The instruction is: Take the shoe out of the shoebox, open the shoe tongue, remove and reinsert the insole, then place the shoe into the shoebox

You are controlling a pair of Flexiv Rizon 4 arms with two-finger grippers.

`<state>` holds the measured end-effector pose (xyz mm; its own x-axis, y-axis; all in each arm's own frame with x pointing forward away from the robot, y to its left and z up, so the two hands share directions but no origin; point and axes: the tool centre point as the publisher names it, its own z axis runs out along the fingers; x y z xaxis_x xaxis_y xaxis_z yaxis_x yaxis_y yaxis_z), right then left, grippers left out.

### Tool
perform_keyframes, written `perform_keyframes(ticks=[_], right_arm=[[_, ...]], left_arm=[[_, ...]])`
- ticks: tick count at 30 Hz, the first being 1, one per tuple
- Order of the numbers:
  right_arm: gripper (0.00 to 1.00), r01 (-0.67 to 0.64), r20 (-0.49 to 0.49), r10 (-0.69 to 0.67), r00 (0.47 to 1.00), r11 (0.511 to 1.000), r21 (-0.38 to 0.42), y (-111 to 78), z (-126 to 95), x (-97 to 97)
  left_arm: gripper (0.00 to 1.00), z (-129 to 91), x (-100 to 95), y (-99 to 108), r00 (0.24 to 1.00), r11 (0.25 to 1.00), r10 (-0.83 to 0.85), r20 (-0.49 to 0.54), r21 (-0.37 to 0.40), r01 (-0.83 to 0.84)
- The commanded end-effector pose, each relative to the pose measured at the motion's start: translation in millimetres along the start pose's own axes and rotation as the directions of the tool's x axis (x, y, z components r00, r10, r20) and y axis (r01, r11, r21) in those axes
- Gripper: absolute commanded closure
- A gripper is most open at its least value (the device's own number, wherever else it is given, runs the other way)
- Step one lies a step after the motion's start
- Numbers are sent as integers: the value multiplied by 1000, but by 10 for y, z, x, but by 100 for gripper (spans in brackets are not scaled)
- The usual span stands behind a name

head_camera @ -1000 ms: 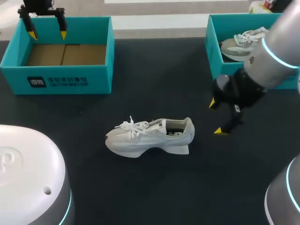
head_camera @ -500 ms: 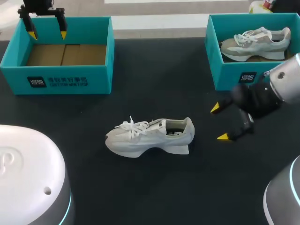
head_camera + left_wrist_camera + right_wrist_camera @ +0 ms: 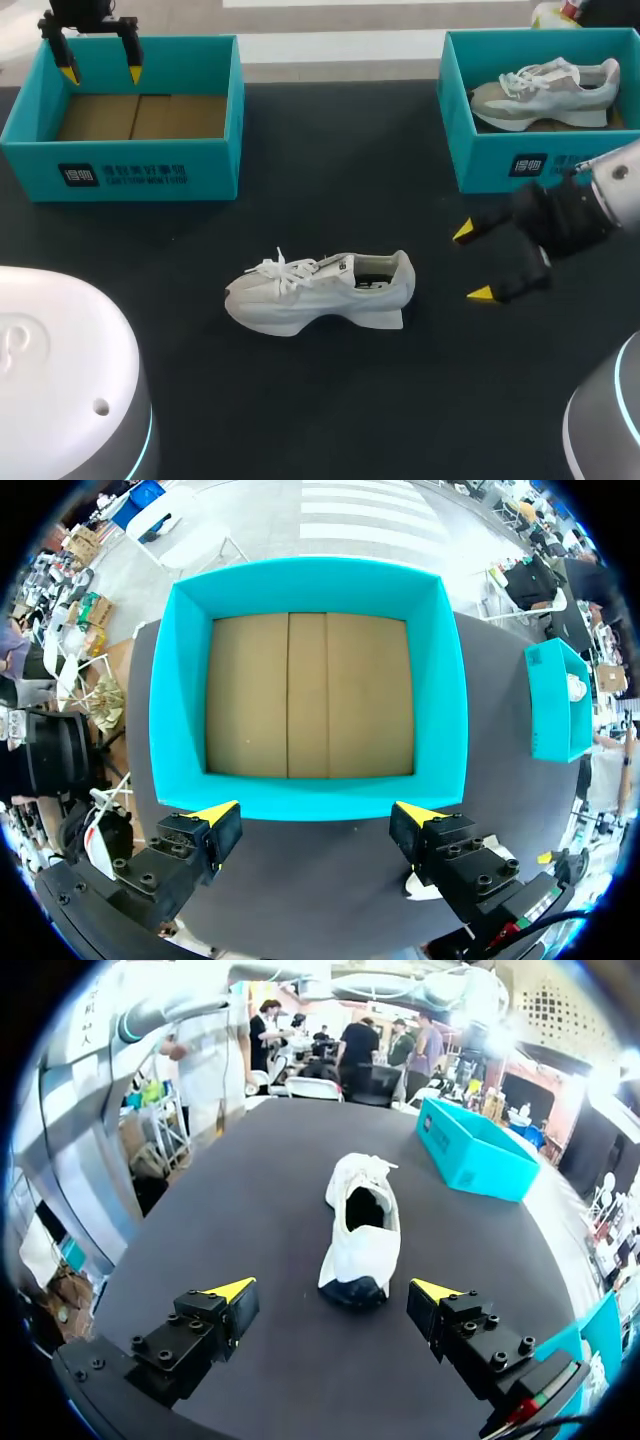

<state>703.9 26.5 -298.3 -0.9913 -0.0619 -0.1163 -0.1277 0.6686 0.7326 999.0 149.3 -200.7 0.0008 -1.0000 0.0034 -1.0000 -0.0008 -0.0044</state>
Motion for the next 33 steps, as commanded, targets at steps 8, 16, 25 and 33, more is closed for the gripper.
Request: perform_keyframes(ticks=[8, 16, 25, 33], right_arm=[[0, 49, -13, -49, 999, 998, -39, -496, 196, -59], [0, 34, 17, -33, 999, 996, -86, -744, 301, -232], [0, 28, 33, -24, 999, 993, -112, -874, 385, -231], [0, 28, 33, -24, 999, 993, -112, -874, 385, -231]], left_arm=[[0, -1, -3, -2, 1000, 1000, 0, 1, -1, 0], [0, -1, -3, -2, 1000, 1000, 0, 1, -1, 0], [0, -1, -3, -2, 1000, 1000, 0, 1, -1, 0], [0, -1, -3, -2, 1000, 1000, 0, 1, -1, 0]])
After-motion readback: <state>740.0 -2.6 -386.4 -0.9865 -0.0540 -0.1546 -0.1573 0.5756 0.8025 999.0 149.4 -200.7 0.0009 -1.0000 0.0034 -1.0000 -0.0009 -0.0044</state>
